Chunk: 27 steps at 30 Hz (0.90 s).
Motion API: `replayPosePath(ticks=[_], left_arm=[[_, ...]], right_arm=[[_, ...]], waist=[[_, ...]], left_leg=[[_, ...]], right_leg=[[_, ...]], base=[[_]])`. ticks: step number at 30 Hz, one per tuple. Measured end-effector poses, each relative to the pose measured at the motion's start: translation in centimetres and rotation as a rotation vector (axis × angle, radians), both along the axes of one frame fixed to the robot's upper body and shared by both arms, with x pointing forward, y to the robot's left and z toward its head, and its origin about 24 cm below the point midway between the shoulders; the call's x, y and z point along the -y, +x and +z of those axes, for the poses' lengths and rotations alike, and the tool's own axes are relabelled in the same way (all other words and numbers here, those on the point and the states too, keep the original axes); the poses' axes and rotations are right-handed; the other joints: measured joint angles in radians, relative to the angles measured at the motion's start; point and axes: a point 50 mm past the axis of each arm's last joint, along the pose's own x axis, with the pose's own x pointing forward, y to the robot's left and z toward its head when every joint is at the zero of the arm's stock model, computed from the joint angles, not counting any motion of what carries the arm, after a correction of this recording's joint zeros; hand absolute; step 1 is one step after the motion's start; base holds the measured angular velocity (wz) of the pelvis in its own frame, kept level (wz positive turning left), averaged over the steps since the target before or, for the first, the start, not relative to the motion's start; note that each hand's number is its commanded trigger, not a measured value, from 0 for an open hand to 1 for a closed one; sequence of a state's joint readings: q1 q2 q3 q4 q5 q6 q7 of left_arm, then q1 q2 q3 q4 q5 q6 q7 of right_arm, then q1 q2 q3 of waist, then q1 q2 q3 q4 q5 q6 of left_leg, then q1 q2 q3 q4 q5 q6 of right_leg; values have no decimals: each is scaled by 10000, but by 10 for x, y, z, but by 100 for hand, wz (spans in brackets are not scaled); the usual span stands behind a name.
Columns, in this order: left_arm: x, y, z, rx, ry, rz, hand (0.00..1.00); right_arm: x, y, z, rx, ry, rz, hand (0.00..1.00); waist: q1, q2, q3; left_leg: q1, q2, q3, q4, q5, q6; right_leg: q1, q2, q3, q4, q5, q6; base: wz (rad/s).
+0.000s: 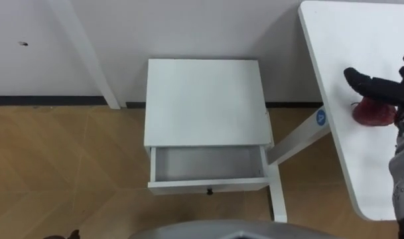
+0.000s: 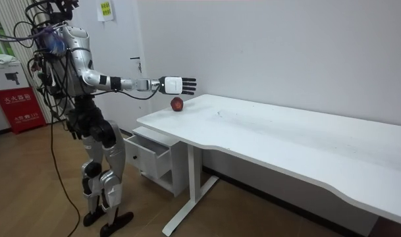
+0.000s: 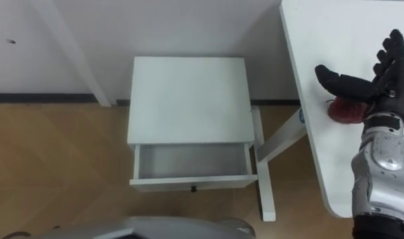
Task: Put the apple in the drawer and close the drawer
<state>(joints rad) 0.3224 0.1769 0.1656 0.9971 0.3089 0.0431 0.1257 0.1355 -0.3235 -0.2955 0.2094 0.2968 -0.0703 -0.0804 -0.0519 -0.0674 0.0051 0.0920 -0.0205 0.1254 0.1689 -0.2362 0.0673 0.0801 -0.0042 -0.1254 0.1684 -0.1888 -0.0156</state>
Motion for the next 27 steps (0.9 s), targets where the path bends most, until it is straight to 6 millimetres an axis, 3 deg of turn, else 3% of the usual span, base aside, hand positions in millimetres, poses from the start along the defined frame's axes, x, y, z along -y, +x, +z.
replayPosePath(ticks=[5, 27], left_arm=[[1, 1, 0, 16, -152, -65, 0], [-1, 1, 0, -23, -236, -112, 0]], right_arm=[[1, -4, -12, -660, -25, 144, 0], [-4, -2, -15, -936, -224, 783, 0]], waist=[[44, -33, -7], [-18, -84, -1]], left_leg=[[70, 0, -24, 3, 0, 0], [232, 0, -15, -5, -2, -1]], right_leg=[[70, -6, -46, 1, 0, 0], [232, -13, -120, -8, 2, -1]], base=[[2], [0]])
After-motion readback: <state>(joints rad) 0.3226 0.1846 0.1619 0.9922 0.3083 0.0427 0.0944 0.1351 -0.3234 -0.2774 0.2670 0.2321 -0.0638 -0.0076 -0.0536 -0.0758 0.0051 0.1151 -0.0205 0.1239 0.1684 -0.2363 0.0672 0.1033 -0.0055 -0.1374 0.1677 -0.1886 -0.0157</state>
